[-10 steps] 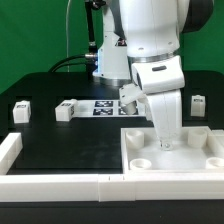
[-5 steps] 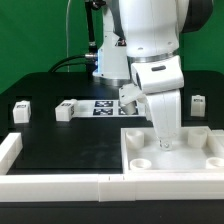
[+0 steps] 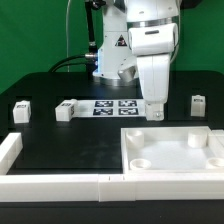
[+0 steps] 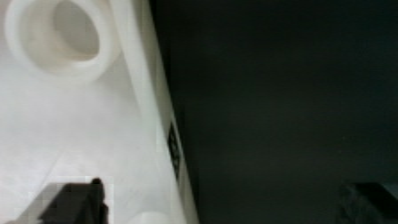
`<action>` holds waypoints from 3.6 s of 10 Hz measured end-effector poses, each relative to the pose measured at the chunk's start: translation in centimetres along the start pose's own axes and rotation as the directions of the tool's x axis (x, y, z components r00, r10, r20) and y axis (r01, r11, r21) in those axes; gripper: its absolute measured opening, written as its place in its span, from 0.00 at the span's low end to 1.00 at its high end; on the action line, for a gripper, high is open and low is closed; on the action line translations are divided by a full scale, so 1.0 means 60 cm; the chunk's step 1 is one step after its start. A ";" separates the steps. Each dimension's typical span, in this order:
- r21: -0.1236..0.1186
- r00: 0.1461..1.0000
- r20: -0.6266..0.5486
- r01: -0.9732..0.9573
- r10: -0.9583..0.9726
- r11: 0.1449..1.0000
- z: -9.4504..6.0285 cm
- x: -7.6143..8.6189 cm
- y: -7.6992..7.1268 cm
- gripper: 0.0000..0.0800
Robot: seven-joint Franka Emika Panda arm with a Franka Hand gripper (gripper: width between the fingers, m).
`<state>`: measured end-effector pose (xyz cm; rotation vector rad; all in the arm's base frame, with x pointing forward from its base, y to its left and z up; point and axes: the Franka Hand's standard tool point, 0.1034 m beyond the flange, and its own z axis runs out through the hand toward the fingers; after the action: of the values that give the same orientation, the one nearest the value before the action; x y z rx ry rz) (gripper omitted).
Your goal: Assemble one leg
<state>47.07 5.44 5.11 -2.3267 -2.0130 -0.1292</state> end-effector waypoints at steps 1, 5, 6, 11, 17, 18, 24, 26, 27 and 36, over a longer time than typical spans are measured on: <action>0.004 1.000 -0.001 -0.002 0.002 1.000 0.004 0.000 -0.001 0.81; 0.009 0.916 -0.005 -0.400 0.400 0.916 0.005 0.000 -0.002 0.81; -0.006 0.839 -0.036 -0.544 0.543 0.839 0.007 -0.006 -0.004 0.81; 0.032 0.264 -0.048 -0.964 0.963 0.265 0.021 0.022 -0.055 0.81; 0.067 -0.079 -0.020 -0.995 0.997 -0.078 0.023 0.098 -0.127 0.81; 0.066 -0.074 -0.018 -0.995 0.997 -0.073 0.025 0.097 -0.128 0.81; -0.008 -0.147 0.359 -0.988 0.922 -0.154 0.023 0.109 -0.176 0.81; -0.031 -0.156 0.495 -0.986 0.855 -0.162 0.032 0.121 -0.197 0.81; -0.044 -0.152 0.583 -0.987 0.798 -0.156 0.034 0.124 -0.216 0.81; -0.038 -0.097 0.756 -0.994 0.647 -0.105 0.072 0.145 -0.269 0.81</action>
Offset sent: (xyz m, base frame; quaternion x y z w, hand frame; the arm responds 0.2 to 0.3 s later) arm 0.0000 0.0000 0.0000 0.0000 0.0000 0.2667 0.9638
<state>32.46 16.79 1.58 -2.6971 0.2964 1.2257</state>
